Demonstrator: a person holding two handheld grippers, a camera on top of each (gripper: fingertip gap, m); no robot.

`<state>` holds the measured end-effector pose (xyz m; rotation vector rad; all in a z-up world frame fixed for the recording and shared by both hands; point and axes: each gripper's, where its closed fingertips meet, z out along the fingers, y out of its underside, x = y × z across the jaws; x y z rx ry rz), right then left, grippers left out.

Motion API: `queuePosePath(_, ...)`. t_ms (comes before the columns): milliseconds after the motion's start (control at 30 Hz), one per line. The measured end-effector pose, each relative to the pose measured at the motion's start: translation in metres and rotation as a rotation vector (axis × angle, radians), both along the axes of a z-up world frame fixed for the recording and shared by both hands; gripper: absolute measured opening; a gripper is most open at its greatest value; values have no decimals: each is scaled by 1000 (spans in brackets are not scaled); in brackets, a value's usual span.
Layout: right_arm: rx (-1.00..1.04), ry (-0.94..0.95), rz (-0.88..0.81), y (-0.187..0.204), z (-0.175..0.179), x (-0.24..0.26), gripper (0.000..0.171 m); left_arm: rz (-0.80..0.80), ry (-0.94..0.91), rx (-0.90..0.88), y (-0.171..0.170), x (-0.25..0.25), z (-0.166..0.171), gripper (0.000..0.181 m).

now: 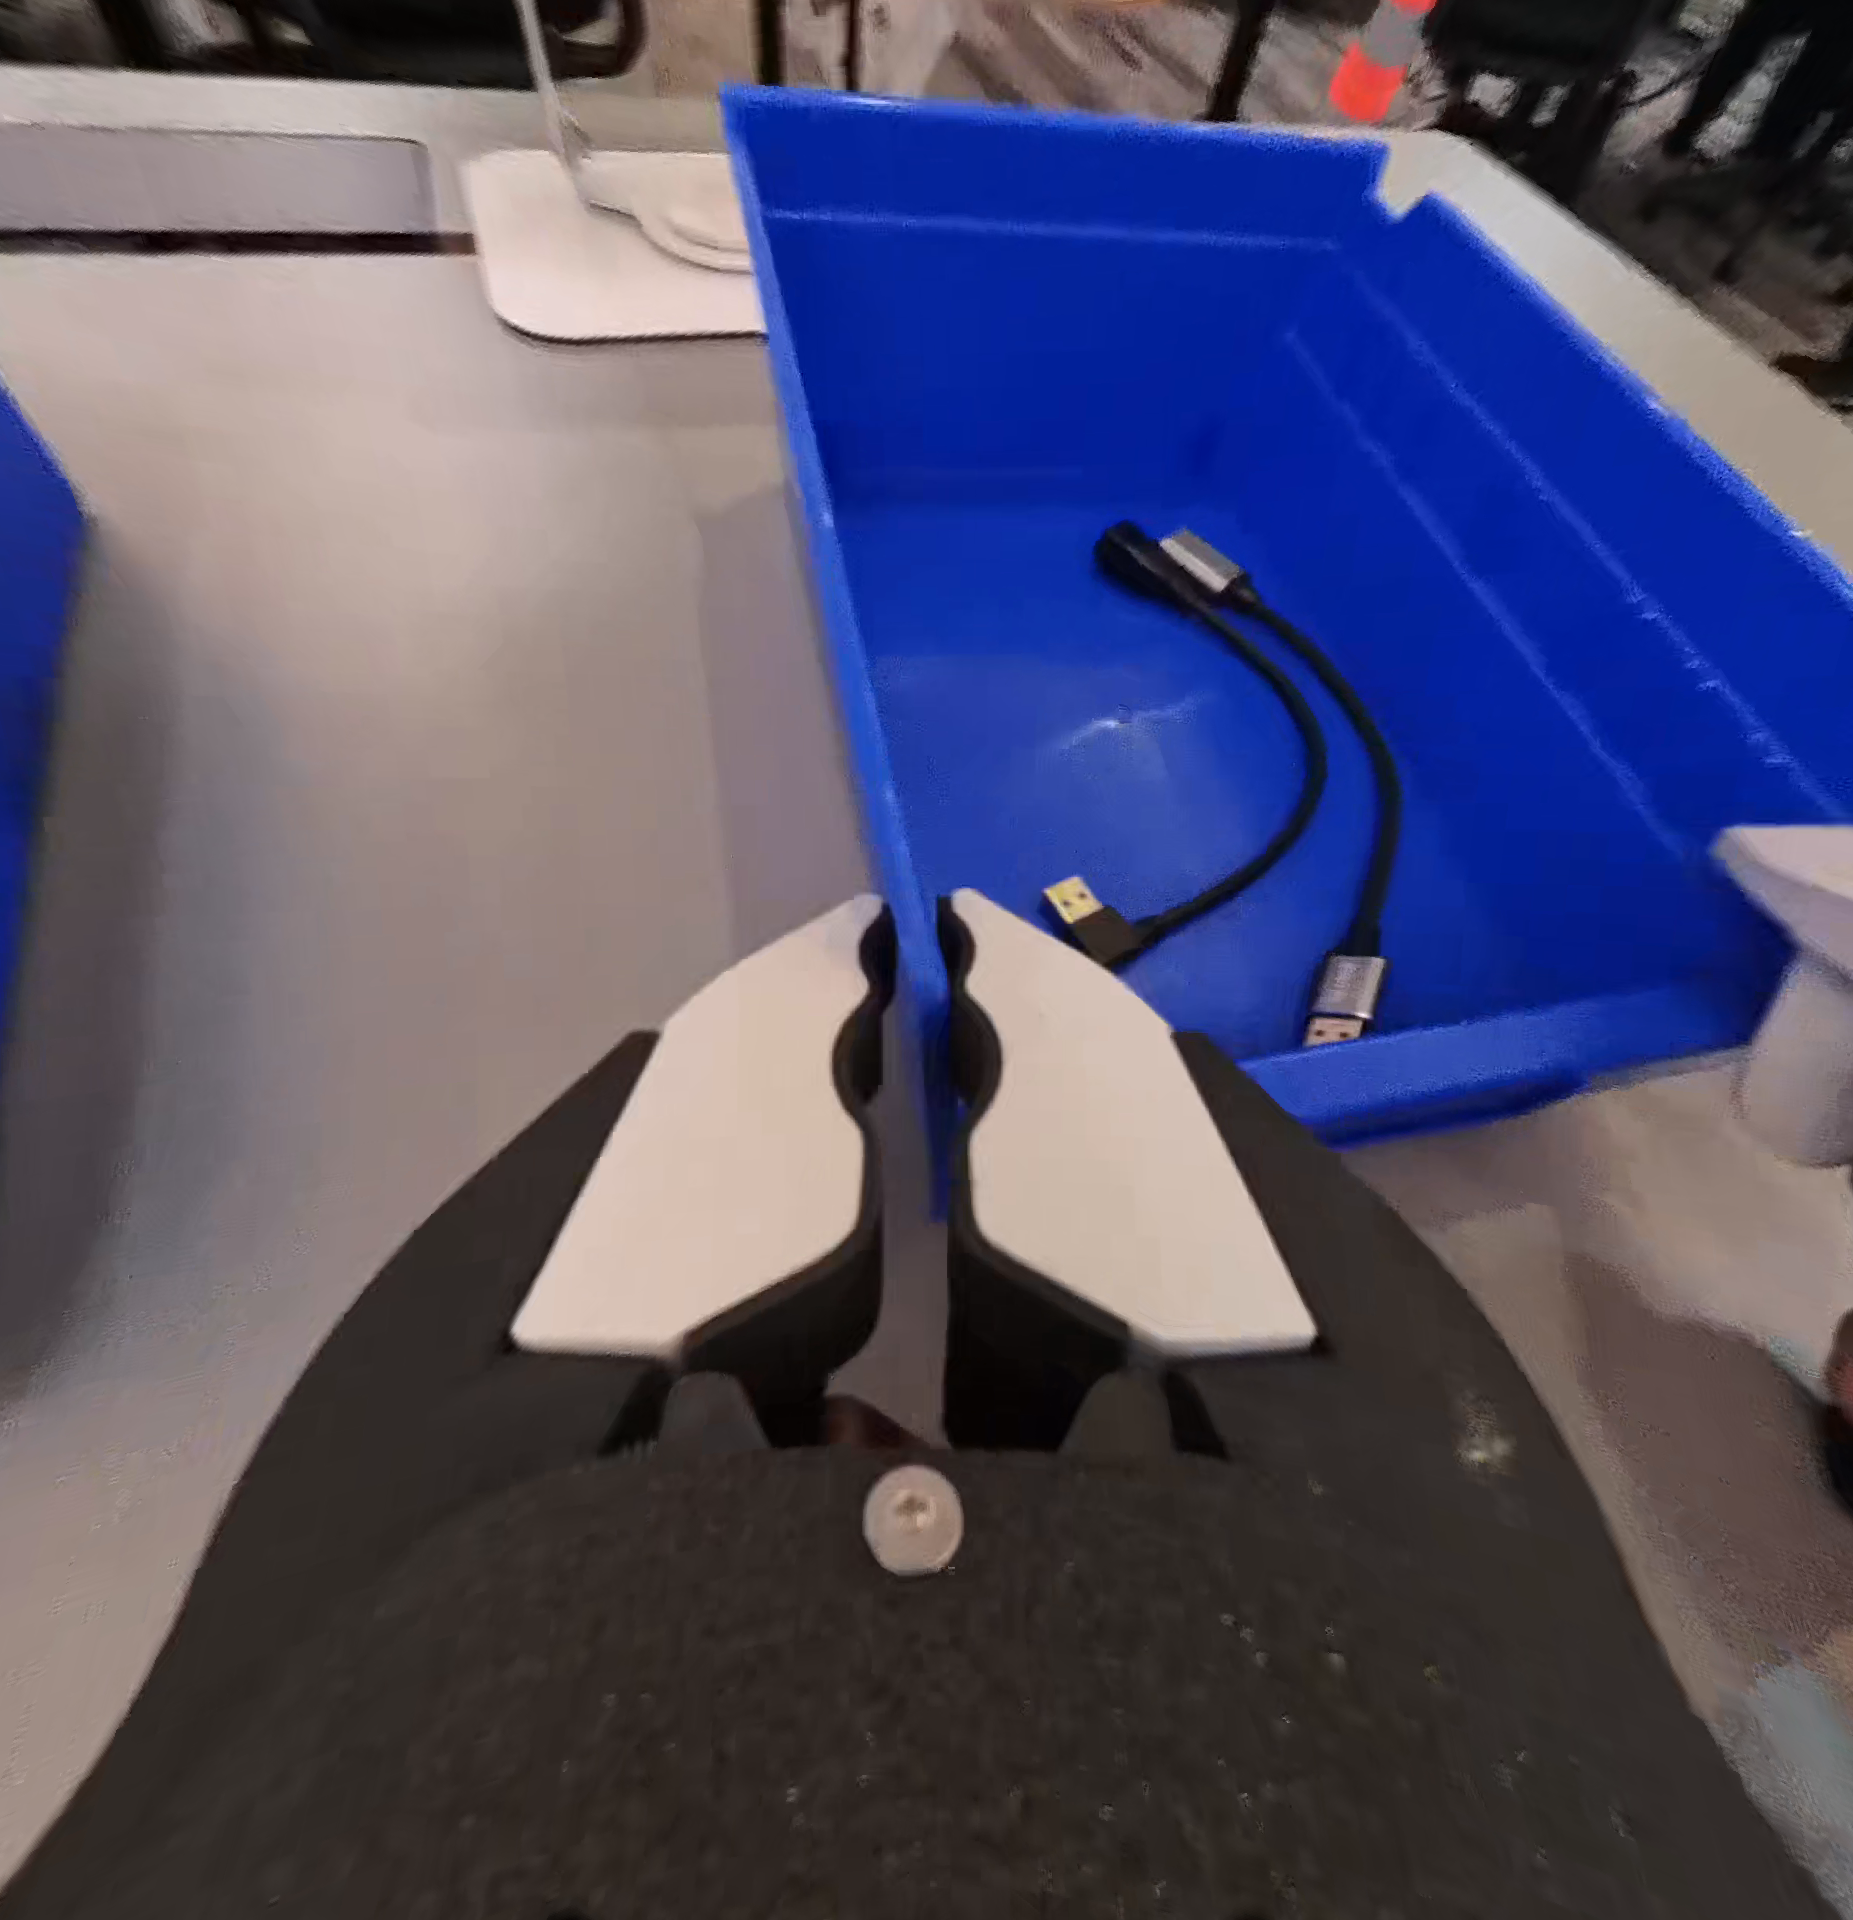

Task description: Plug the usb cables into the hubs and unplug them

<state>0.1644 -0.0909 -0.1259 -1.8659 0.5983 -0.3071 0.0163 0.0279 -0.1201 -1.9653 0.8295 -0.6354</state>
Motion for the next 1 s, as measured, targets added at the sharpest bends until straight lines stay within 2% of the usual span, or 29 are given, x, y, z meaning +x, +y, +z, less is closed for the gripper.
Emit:
queuePosePath(33,-4,7,-7,2,0,4,3,0,27,35,1,4,1,5)
queuePosePath(200,5,40,-3,-7,8,36,2,21,48,153,-13,37,19,4)
queuePosePath(333,17,28,-34,-36,25,87,2,-23,-5,189,-43,92,30,5)
queuePosePath(533,-8,25,-22,-77,24,189,2,-101,-26,206,-86,193,23,8)
queuePosePath(667,-24,36,-21,-94,15,236,2,-114,-31,190,-101,237,15,8)
queuePosePath(900,0,42,-20,-107,-1,270,3,-135,-38,195,-117,265,0,12)
queuePosePath(1000,14,56,-14,-108,-1,271,3,-218,-21,176,-126,263,-6,20)
